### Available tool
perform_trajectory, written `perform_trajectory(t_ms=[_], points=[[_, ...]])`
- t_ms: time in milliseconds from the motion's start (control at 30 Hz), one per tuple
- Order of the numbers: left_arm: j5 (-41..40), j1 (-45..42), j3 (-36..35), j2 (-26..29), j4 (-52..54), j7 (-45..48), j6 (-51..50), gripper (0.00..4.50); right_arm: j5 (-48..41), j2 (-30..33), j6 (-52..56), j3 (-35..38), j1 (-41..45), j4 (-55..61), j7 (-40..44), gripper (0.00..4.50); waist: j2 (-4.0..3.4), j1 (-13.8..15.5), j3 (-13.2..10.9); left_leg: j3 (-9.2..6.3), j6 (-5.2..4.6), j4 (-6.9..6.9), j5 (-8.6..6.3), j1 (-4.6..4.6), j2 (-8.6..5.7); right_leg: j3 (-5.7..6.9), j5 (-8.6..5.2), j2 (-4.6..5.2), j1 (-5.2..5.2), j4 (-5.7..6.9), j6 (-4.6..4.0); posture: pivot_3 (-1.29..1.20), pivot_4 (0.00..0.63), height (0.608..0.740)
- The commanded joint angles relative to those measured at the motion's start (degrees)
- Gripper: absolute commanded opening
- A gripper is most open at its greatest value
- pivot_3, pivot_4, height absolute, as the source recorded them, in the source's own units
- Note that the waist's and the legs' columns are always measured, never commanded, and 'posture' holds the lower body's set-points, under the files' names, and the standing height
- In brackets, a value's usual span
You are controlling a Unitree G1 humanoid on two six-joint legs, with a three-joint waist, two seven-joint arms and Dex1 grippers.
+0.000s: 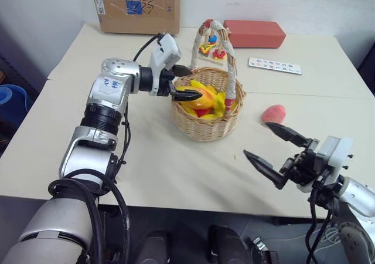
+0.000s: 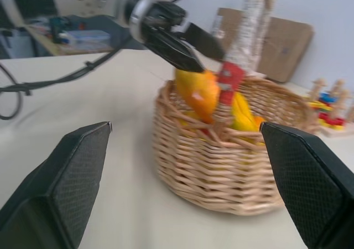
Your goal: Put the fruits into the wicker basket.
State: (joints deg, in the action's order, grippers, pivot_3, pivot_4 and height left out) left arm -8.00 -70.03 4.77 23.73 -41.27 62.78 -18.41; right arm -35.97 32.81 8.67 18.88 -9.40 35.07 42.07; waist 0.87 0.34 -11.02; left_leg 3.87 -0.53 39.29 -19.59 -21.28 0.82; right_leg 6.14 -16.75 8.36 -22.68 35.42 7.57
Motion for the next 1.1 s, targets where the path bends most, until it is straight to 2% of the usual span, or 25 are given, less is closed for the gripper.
perform_trajectory(t_ms=[33,167,267,367,433,533,667,800,967,1100], points=[[-3.8,1.8,-5.4,3.0,2.6,1.6,4.6,4.49,-0.5,-0.5,-2.7,7.0,-2.9,-2.1,-0.1,4.5,0.0,0.0,0.0,-0.01,0.0,0.0,0.0,0.01,0.01,0.01,0.0,0.0,0.0,0.02,0.0,0.0,0.15,0.74],[-8.6,9.0,-12.0,8.8,6.7,5.8,11.1,4.49,-1.1,-1.6,-5.5,14.6,-9.7,-6.5,1.9,4.5,0.0,-0.1,0.0,0.0,0.0,-0.03,0.0,0.01,0.01,0.0,0.0,0.0,0.0,0.0,0.0,0.0,0.15,0.74],[-11.1,18.0,-16.6,14.6,10.9,9.3,15.8,4.49,0.8,-4.2,-10.0,19.6,-15.1,-13.4,3.6,4.5,-0.01,-0.3,0.0,-0.01,0.0,-0.05,0.0,0.04,0.01,-0.01,0.0,0.0,0.01,0.0,0.0,0.0,0.15,0.74],[-12.8,28.3,-18.0,20.7,17.9,13.0,11.9,4.49,2.1,-5.9,-14.0,22.0,-17.1,-19.9,4.1,4.5,-0.03,-0.6,0.0,0.0,0.01,-0.09,-0.01,0.11,0.01,-0.06,0.0,0.01,0.03,-0.01,0.0,0.0,0.15,0.74],[-16.0,33.3,-20.0,22.9,23.7,13.1,7.5,4.49,2.4,-6.8,-15.6,22.8,-16.1,-22.6,2.8,4.5,-0.03,-0.6,0.0,-0.01,0.0,-0.1,-0.02,0.17,0.02,-0.13,0.0,0.03,0.04,0.01,-0.01,0.0,0.15,0.74],[-21.2,37.2,-22.1,23.7,33.1,10.8,1.0,4.49,3.3,-3.0,-14.3,19.9,-9.4,-27.1,3.1,4.5,-0.02,-0.5,0.0,-0.34,-0.04,-0.05,0.01,0.2,0.22,-0.21,0.01,0.17,0.09,0.03,0.02,0.0,0.15,0.74],[-25.1,38.1,-22.1,23.7,38.5,8.9,-5.2,4.49,4.6,2.4,-10.5,16.1,-3.5,-30.6,5.1,4.5,-0.27,-0.3,0.1,-0.32,-0.09,0.0,0.02,0.28,0.17,-0.35,0.1,0.22,0.12,0.07,0.16,0.0,0.15,0.74],[-28.6,37.0,-20.7,23.6,42.7,8.6,-9.9,4.49,6.4,10.5,-0.2,7.4,17.6,-42.6,5.2,4.5,-0.33,-1.2,0.0,-0.11,-0.07,0.02,0.03,0.22,0.03,-0.35,0.09,0.16,0.03,0.02,0.13,0.0,0.15,0.74],[-28.9,34.9,-19.7,22.0,43.3,6.5,-9.5,4.49,13.4,10.2,5.1,-2.8,41.7,-61.1,3.4,4.5,-0.36,-2.0,0.0,-0.13,0.06,-0.01,0.12,0.22,0.07,-0.19,0.04,0.08,-0.02,0.17,0.03,0.0,0.15,0.74],[-29.1,35.3,-19.4,21.4,44.8,5.5,-9.7,4.49,17.5,8.8,5.4,-8.1,51.1,-72.0,6.4,4.5,-0.38,-1.8,0.0,0.01,0.08,-0.08,0.13,0.04,0.03,-0.08,0.03,0.08,-0.09,0.1,0.02,0.0,0.15,0.74]])
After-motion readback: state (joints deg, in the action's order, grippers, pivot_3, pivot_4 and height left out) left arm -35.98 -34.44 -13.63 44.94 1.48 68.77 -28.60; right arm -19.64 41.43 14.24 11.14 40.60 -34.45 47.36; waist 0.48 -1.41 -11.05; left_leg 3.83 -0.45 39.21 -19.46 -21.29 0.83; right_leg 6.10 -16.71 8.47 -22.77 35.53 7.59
